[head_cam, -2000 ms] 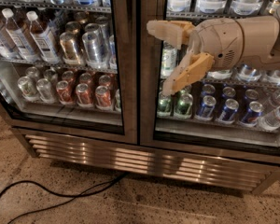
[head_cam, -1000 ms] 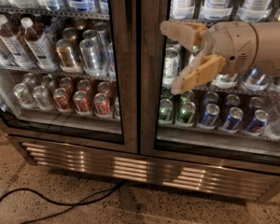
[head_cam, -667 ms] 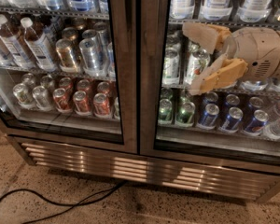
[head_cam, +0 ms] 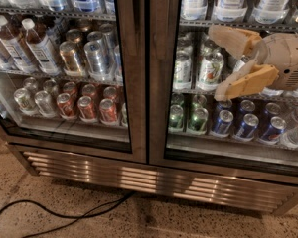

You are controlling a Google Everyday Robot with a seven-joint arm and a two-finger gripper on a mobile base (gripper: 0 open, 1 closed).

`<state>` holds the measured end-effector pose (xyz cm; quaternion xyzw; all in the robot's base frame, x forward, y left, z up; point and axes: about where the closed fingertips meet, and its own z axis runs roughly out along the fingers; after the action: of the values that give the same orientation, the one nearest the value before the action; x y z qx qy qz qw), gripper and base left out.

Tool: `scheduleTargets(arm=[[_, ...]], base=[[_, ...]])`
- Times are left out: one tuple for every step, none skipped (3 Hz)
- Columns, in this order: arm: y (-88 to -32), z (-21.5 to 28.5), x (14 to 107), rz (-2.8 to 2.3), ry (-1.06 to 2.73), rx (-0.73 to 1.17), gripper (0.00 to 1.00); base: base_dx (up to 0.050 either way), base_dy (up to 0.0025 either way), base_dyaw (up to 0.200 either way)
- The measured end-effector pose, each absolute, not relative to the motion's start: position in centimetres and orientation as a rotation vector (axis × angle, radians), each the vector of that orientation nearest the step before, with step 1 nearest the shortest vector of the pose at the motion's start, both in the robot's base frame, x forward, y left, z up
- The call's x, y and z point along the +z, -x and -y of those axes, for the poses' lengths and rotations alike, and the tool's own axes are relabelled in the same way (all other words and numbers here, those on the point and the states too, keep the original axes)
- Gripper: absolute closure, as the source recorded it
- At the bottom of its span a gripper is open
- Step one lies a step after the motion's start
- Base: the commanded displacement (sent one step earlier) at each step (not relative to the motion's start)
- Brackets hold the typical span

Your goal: Open right fridge door

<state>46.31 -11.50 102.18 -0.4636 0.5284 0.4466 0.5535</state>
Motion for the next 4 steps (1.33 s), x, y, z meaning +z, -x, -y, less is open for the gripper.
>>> scheduleTargets(arm=[[-46.2,9.6,103.2,-1.245,1.116,1.058,0.00],[-46.2,5.2,104.3,-1.238,1.171,1.077,0.00],[-46.1,5.2,104.3,-1.237,1.171,1.077,0.00],[-46.1,5.2,104.3,-1.237,1.171,1.077,0.00]], base=[[0.000,0.00000,0.000],[0.000,0.00000,0.000],[0.000,0.00000,0.200],[0.000,-0.00002,-0.198]])
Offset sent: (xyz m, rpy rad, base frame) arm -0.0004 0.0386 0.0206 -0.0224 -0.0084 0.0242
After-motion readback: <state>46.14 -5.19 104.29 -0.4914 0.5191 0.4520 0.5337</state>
